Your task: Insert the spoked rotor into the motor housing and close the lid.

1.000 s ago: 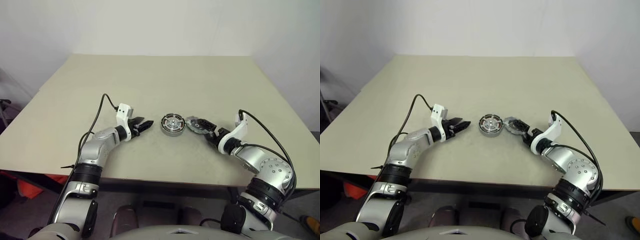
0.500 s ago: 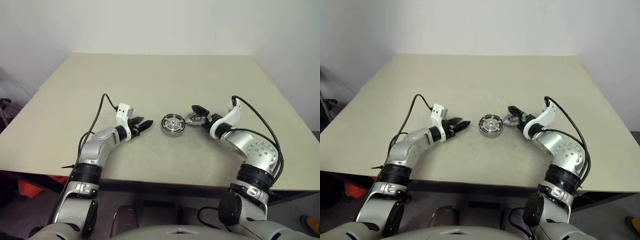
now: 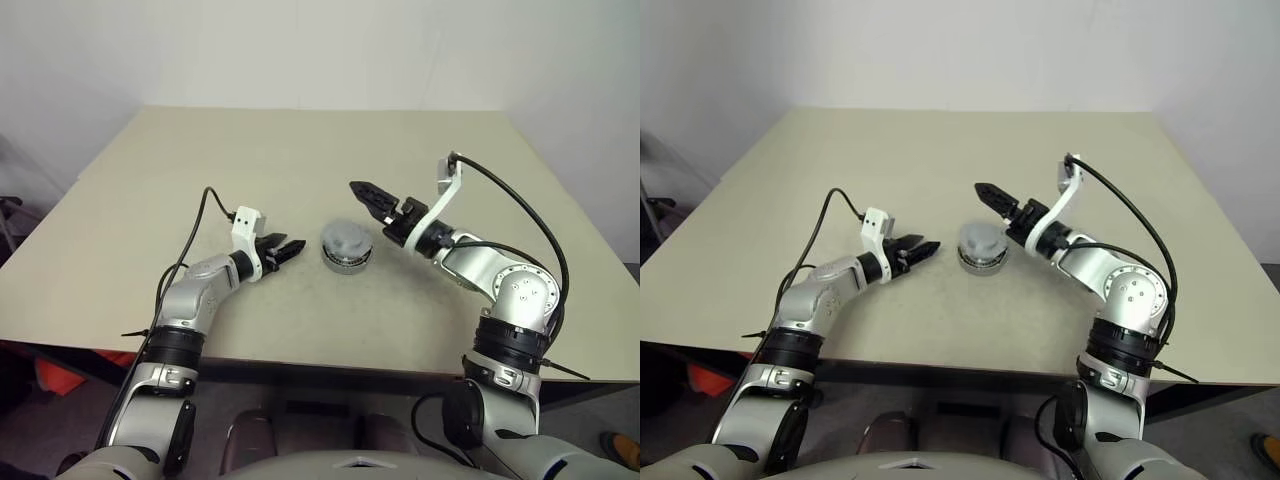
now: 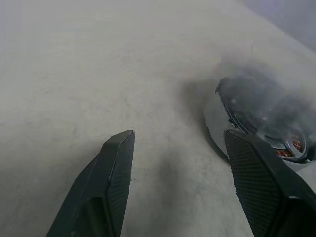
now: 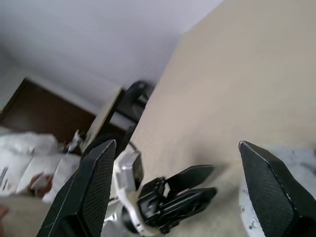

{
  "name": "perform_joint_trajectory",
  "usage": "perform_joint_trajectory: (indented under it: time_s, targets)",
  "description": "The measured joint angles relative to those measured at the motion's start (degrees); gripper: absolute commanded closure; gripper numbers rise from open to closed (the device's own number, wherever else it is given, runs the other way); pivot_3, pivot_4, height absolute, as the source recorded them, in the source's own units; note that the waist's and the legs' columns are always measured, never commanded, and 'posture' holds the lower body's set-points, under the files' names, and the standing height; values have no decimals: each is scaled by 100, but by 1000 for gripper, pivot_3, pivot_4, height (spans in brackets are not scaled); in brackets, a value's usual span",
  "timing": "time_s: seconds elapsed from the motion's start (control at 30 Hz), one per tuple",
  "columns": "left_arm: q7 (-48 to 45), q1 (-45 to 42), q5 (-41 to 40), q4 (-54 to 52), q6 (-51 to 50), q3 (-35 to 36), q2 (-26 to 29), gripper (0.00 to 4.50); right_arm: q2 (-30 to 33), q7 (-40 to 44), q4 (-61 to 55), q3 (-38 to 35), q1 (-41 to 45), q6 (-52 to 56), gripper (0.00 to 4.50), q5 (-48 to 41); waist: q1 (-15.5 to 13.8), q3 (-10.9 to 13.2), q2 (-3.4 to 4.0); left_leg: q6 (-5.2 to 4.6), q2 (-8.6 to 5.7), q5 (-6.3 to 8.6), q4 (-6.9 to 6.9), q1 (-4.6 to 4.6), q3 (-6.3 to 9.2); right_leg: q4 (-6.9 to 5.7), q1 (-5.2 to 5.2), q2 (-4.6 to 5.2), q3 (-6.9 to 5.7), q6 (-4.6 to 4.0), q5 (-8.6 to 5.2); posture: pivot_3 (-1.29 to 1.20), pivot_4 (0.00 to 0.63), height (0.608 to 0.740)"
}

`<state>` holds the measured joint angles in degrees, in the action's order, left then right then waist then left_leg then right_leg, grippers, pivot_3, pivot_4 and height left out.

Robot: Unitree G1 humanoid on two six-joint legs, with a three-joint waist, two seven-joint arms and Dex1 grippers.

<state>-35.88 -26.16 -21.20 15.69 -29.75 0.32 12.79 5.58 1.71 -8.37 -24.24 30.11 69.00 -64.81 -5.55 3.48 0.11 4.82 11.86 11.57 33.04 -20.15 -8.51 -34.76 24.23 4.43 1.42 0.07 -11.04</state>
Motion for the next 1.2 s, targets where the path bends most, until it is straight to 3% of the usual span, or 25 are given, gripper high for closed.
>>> perform_joint_trajectory:
  time_s: [0.23,0.57,0.73,0.8,1.2]
  targets:
    - [10,-12,5,2,4,15,12,1466,298,305,1,412,-167,-259,13,189,-2,0,0,0,0,0,0,-7,1,2,0,0,0,0,0,0,0,740]
    - [10,-17,5,5,47,24,27,1466,847,1293,-77,1272,-414,-1419,13,1333,-4,1,-2,-3,1,0,2,-9,1,2,0,0,1,-1,0,0,0,740]
    - [7,-16,1,6,63,79,79,1466,2302,2382,-459,2955,-859,-3294,13,3563,-32,1,-6,-7,3,1,7,-19,6,7,-1,3,-1,1,-1,0,0,740]
    - [10,-17,2,12,84,164,97,1466,2563,2735,-344,3441,-926,-3858,13,4249,0,3,-9,-8,5,1,8,-17,6,5,0,0,-1,11,-7,0,0,740]
    - [52,-22,3,28,122,193,59,1466,2071,3204,1064,3634,-538,-4616,13,5170,11,3,-14,-41,3,-1,22,-23,5,0,0,0,-1,-9,5,0,0,740]
